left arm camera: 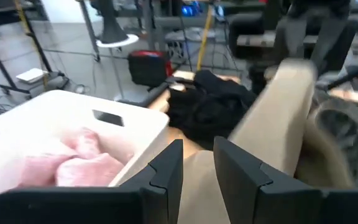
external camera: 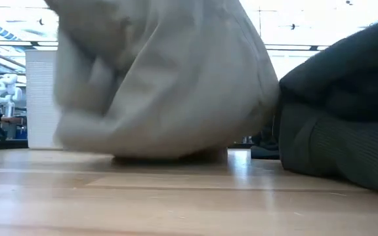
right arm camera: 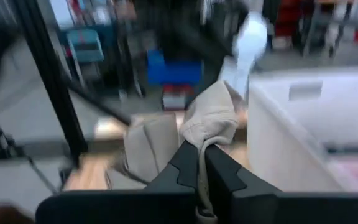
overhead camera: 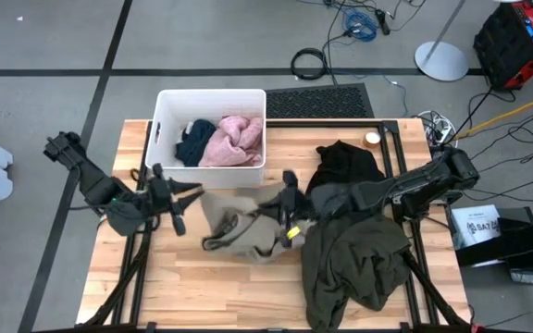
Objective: Sort clothes
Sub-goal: Put the brown shorts into the white laundry bin
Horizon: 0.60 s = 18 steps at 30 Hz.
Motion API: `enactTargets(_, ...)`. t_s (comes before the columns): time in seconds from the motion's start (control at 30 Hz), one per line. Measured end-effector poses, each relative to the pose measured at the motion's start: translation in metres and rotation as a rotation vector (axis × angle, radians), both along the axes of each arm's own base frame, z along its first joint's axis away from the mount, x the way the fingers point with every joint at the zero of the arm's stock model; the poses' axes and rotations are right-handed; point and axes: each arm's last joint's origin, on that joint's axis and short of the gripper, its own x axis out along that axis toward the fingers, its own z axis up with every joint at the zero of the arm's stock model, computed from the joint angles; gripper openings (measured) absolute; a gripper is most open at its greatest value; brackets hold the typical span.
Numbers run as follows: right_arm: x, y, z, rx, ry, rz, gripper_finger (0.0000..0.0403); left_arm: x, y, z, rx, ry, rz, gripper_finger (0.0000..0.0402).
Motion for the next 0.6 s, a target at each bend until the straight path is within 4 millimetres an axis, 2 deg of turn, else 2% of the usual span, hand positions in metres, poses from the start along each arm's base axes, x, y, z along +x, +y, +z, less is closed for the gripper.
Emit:
enactTargets(0.23, -0.011, -0.046, 0.073, -0.047, -0.236, -0.033, 0.0000, -0.016, 0.008, -0.003, -0.003, -0.047, 0.024, 0.0099)
enactTargets(0.37, -0.013, -0.077, 0.123, -0.080, -0.382, -0.012, 0.0000, -0.021, 0.007, -0.005, 0.005, -0.043, -0.004, 0.0099)
enactTargets(0.6, -0.008, -0.134, 0.203, -0.167, -0.640, -0.014, 0.0000, -0.023, 0.009, -0.004, 0.039, -0.031, -0.015, 0.0099)
